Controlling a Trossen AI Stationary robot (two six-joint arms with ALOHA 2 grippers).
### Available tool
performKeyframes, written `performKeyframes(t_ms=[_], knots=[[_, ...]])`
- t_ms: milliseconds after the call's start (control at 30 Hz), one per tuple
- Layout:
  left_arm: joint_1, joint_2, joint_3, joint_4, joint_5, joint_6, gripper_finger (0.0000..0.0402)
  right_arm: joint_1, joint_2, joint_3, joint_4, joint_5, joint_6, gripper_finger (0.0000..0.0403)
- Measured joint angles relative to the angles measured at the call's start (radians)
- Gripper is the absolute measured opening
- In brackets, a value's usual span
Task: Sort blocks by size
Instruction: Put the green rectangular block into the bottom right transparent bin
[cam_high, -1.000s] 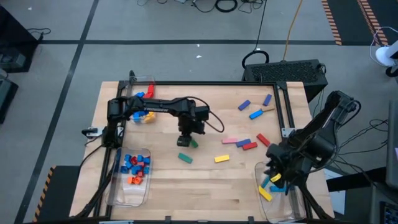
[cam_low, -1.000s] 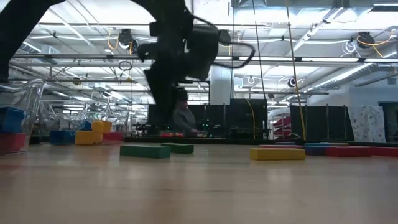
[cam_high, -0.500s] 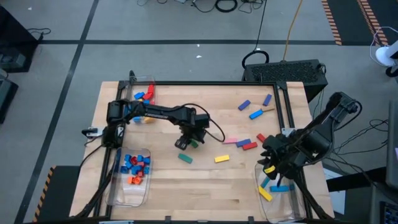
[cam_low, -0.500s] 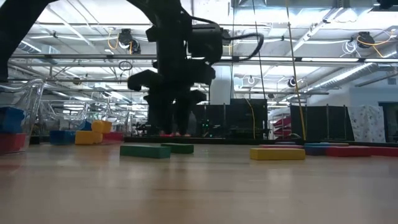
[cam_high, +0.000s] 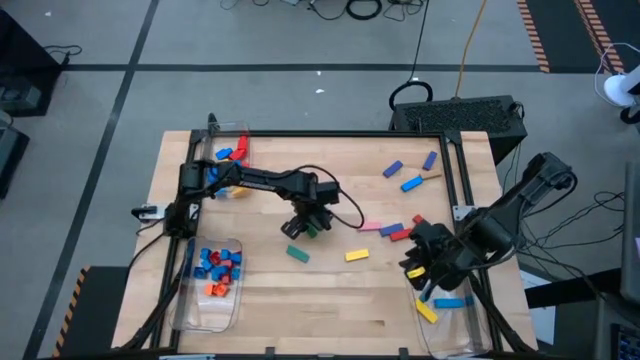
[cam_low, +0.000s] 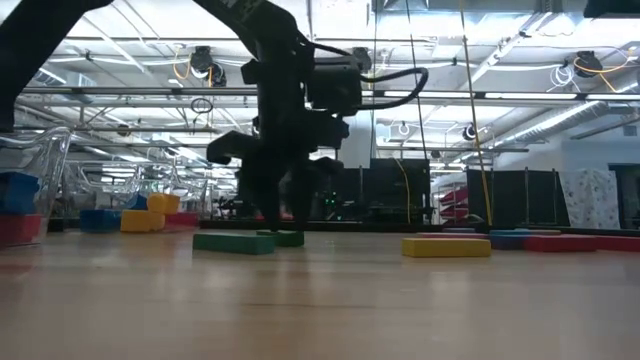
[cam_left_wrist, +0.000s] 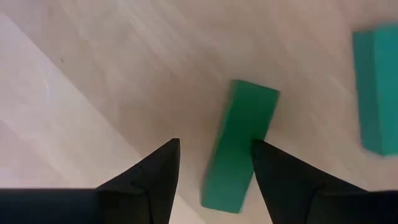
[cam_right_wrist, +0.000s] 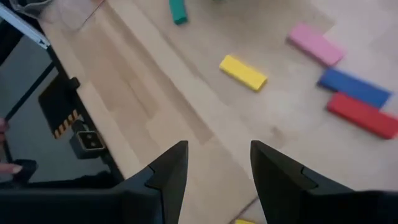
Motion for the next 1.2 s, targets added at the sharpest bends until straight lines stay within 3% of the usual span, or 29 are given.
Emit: performKeyframes(t_ms=[333,733,933,1200], knots=[[-0.006,0.01,0.005,-0.016,0.004,0.052,0.02,0.002,0.103,0.0,0.108,-0.097,0.032,0.016],[-0.01,0.016,0.077,-0.189,-0.032,0.055,0.02,0.0,0.113,0.0,0.127,-0.096,0.038,0.016],[-0.019,0.016,0.063,-0.175,-0.031,0.062,0.02,0.0,0.113,0.0,0.127,-0.096,0.054,0.016],[-0.023,0.005,-0.06,-0.047,-0.064,0.073,0.0199,0.0,0.113,0.0,0.13,-0.096,0.07,0.016]])
